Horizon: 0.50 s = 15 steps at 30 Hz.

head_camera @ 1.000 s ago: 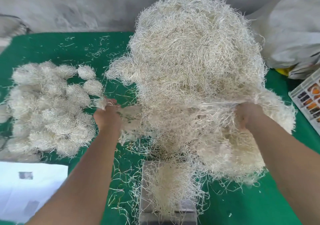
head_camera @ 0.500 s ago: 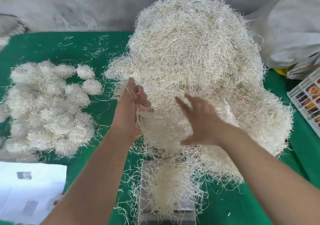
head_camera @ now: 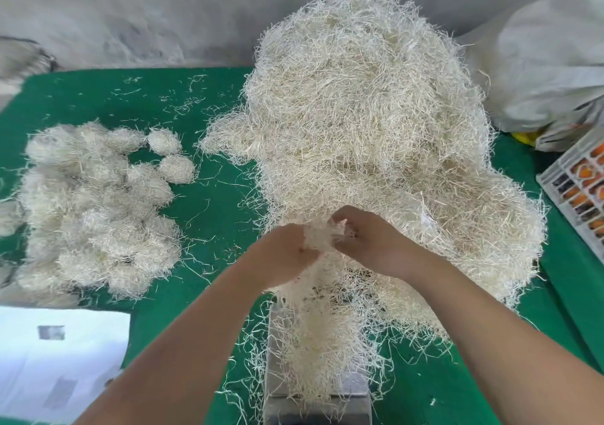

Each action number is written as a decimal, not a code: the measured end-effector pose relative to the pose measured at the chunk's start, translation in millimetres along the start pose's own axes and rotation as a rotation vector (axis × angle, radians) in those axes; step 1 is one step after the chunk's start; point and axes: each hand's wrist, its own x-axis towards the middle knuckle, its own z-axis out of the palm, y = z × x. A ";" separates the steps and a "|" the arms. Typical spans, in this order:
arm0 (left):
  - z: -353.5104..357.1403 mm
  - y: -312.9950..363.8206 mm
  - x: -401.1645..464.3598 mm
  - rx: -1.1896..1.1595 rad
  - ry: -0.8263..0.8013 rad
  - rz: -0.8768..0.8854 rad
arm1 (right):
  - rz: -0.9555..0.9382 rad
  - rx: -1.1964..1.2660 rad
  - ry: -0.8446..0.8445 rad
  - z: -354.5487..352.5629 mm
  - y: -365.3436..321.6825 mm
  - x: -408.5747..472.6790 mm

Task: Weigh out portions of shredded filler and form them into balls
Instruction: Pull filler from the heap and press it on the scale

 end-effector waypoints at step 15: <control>-12.6 19.0 -15.8 -1.689 0.526 -0.387 | 0.255 -0.067 0.047 -3.3 66.2 -1.1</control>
